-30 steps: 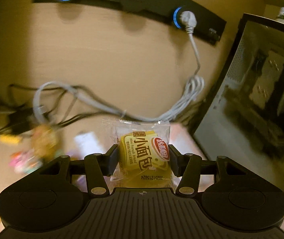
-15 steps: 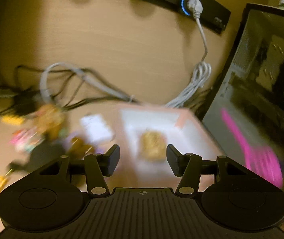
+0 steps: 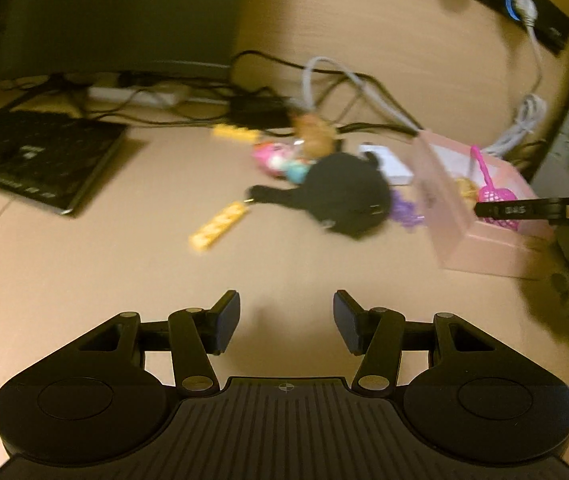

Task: Organize objects
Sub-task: 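Lower the pink strainer into the pink box and open the right tool, then grasp a yellow toy brick upright with the left tool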

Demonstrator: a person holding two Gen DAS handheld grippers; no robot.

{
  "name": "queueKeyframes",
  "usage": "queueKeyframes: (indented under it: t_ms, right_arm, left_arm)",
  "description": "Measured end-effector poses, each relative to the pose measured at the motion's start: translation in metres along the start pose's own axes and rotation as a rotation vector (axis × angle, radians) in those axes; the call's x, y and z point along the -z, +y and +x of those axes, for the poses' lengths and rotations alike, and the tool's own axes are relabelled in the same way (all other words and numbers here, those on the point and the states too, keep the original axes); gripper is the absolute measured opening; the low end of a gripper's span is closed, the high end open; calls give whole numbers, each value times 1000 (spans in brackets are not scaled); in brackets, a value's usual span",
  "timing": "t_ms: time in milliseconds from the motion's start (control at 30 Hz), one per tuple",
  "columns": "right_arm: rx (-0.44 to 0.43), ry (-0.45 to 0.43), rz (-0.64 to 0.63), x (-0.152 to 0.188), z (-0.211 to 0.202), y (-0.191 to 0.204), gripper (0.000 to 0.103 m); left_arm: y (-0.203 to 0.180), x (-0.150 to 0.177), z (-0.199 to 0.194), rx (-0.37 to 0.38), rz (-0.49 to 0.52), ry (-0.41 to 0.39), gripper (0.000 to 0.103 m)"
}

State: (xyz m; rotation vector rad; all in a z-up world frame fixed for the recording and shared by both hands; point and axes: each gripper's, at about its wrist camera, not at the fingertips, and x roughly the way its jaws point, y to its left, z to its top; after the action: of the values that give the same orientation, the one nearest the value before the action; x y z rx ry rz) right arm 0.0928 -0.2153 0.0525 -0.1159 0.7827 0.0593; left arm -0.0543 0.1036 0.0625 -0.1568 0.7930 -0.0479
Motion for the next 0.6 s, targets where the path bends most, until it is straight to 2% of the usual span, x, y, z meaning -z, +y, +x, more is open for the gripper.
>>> queueKeyframes:
  t_ms: [167, 200, 233, 300, 467, 600]
  right_arm:
    - [-32, 9, -20, 0, 0, 13, 75]
    - [-30, 9, -21, 1, -4, 15, 80]
    - [-21, -1, -23, 3, -9, 16, 86]
    - [1, -30, -35, 4, -22, 18, 91]
    - [46, -90, -48, 21, -62, 20, 95]
    - [41, -100, -25, 32, -87, 24, 96]
  left_arm:
    - [12, -5, 9, -29, 76, 3, 57]
    - [13, -9, 13, -26, 101, -2, 57]
    - [14, -14, 17, -20, 125, -9, 57]
    - [18, -24, 28, -7, 158, -21, 57]
    - [28, -45, 63, -20, 178, 2, 57]
    - [30, -52, 88, -21, 209, 39, 57]
